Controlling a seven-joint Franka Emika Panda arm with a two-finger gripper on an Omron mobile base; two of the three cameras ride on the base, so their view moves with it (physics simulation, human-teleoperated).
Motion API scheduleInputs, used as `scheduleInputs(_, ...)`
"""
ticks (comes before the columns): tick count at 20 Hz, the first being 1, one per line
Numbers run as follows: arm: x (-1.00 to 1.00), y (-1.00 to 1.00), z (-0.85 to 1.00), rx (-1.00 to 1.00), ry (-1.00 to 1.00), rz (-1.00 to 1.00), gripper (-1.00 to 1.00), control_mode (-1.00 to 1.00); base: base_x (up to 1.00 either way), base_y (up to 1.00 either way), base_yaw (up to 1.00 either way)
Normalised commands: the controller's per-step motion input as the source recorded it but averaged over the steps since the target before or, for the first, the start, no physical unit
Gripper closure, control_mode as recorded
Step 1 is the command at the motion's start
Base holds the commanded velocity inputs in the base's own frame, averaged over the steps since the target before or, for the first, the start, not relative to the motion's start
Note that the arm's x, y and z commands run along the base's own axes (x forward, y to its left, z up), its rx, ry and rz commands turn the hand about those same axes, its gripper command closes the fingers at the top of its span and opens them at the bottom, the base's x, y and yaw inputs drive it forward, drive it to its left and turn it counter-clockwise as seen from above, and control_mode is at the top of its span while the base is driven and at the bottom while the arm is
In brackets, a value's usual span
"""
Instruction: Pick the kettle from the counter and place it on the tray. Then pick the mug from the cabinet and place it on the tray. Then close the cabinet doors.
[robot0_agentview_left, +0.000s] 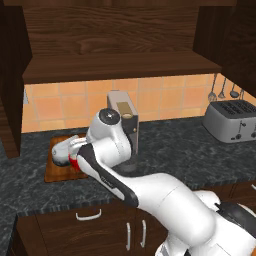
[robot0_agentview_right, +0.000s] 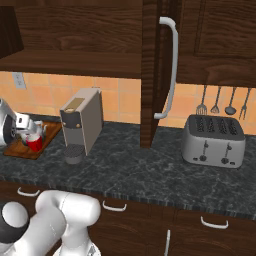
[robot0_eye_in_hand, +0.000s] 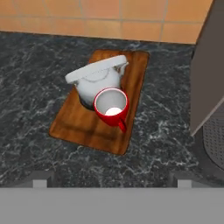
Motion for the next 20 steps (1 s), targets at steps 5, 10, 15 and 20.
scheduleInputs(5,-0.57,-0.39,0.63,-0.04,0.04,-0.18,-1.00,-1.00,0.00,0.00,0.00)
scheduleInputs(10,-0.45,-0.75,0.55,0.00,0.07,-0.18,-1.00,-1.00,0.00,0.00,0.00)
scheduleInputs(15,-0.08,-0.84,0.09,0.00,0.07,-0.10,-1.00,-1.00,0.00,0.00,0.00)
scheduleInputs(20,-0.07,-0.55,0.00,0.07,0.00,0.00,-1.00,-1.00,0.00,0.00,0.00)
